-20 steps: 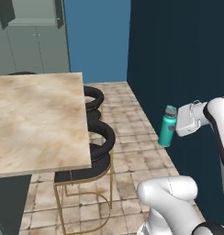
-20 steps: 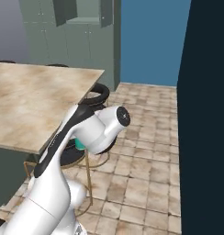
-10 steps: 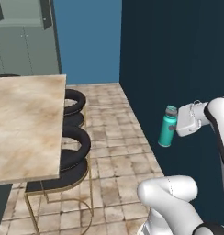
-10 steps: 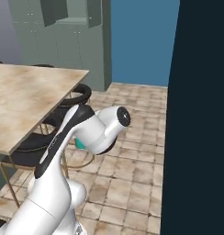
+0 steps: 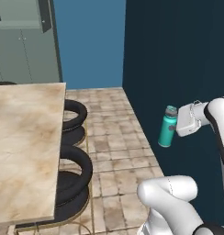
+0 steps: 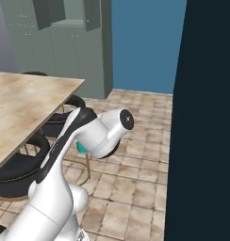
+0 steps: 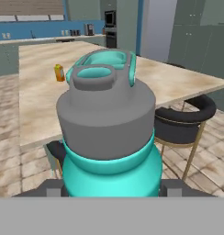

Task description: Pick the water bottle, boxed drink from the counter and place them in the open cabinet.

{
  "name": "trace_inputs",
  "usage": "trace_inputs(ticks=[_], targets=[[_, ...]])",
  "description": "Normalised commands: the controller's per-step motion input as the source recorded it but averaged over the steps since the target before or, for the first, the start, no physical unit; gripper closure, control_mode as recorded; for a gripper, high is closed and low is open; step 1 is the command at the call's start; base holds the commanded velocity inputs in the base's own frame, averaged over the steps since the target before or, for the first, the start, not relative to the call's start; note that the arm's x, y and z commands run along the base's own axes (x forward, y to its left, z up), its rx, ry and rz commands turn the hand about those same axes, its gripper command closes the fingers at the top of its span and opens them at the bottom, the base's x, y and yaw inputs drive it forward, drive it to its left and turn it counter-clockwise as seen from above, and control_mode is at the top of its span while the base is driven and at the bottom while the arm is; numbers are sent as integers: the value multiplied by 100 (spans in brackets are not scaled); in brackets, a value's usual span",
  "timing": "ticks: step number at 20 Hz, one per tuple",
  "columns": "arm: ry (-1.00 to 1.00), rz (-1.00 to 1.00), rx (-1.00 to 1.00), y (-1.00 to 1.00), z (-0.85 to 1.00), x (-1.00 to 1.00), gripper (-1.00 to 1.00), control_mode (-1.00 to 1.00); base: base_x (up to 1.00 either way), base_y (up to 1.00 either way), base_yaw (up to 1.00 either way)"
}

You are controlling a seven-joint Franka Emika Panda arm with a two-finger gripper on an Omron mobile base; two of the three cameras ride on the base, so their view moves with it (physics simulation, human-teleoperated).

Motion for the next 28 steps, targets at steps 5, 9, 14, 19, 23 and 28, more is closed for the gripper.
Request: trace_inputs(ticks=[5, 9, 14, 19, 23, 28], targets=[[0, 0, 0, 0, 0, 0, 100, 100, 77, -15, 5], [0, 0, 0, 0, 0, 0, 100, 100, 74, -21, 9], [0, 0, 0, 0, 0, 0, 100, 100, 71, -22, 12], [0, 0, 0, 0, 0, 0, 100, 100, 70, -25, 10], [0, 0, 0, 0, 0, 0, 100, 100, 71, -28, 6], [0, 0, 0, 0, 0, 0, 100, 100, 70, -30, 5]])
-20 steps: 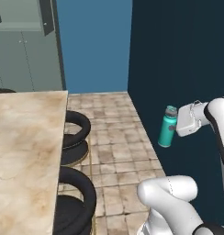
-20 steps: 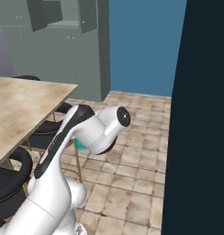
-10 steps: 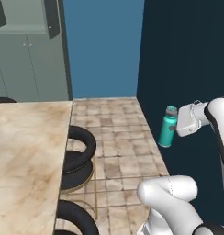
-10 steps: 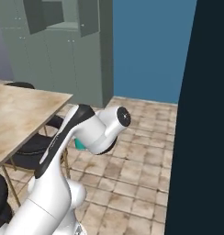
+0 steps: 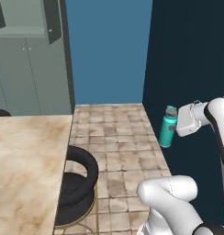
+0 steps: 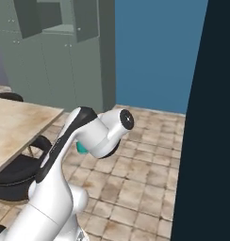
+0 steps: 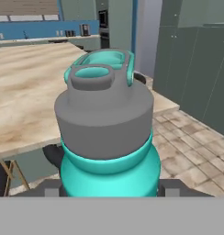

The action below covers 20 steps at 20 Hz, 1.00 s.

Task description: Pick the water bottle, boxed drink from the counter and place them in the open cabinet.

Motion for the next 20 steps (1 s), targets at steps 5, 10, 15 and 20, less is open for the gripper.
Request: trace_inputs(ticks=[5, 10, 15, 20], targets=[[0, 0, 0, 0, 0, 0, 100, 100, 71, -31, 4], [0, 0, 0, 0, 0, 0, 100, 100, 70, -32, 5], [0, 0, 0, 0, 0, 0, 100, 100, 69, -33, 5], [0, 0, 0, 0, 0, 0, 100, 100, 69, -33, 5]])
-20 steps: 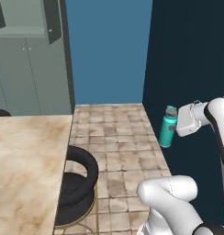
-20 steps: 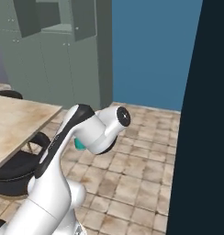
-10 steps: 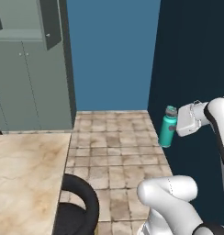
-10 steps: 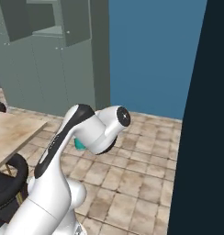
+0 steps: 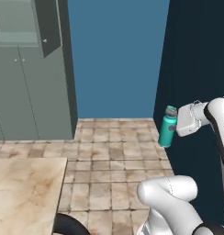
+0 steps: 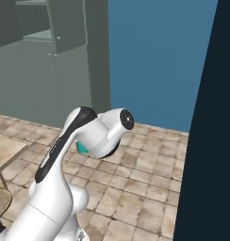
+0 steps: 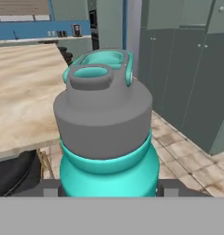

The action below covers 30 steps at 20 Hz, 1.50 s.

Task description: Pick the water bottle, boxed drink from the counter and place them in the open cabinet.

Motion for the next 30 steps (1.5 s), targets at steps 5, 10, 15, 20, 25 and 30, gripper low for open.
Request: trace_inputs(ticks=[5, 10, 15, 20, 25, 30], targets=[[0, 0, 0, 0, 0, 0, 100, 100, 70, -33, 5], [0, 0, 0, 0, 0, 0, 100, 100, 70, -33, 5], [0, 0, 0, 0, 0, 0, 100, 100, 71, -32, 5], [0, 0, 0, 0, 0, 0, 100, 100, 70, -30, 10], [0, 0, 0, 0, 0, 0, 100, 100, 32, -2, 83], [0, 0, 0, 0, 0, 0, 100, 100, 30, 0, 89]])
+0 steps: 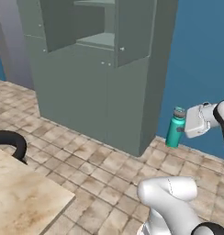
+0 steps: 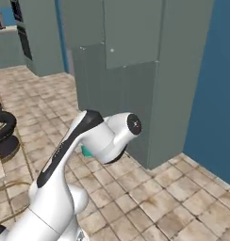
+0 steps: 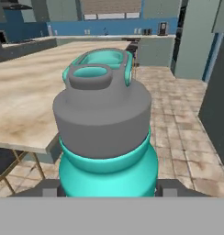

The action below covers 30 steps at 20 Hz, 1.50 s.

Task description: Pick the water bottle, boxed drink from the counter and place them in the open cabinet.

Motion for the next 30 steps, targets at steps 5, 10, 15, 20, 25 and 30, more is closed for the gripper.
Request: trace_inputs(ticks=[5, 10, 15, 20, 25, 30], targets=[[0, 0, 0, 0, 0, 0, 100, 100, 60, -3, 59], [0, 0, 0, 0, 0, 0, 100, 100, 74, -15, 36], [0, 0, 0, 0, 0, 0, 100, 100, 78, -23, 22], [0, 0, 0, 0, 0, 0, 100, 100, 77, -29, 17], [0, 0, 0, 0, 0, 0, 100, 100, 60, -21, 13], [0, 0, 0, 0, 0, 0, 100, 100, 55, -3, -2]])
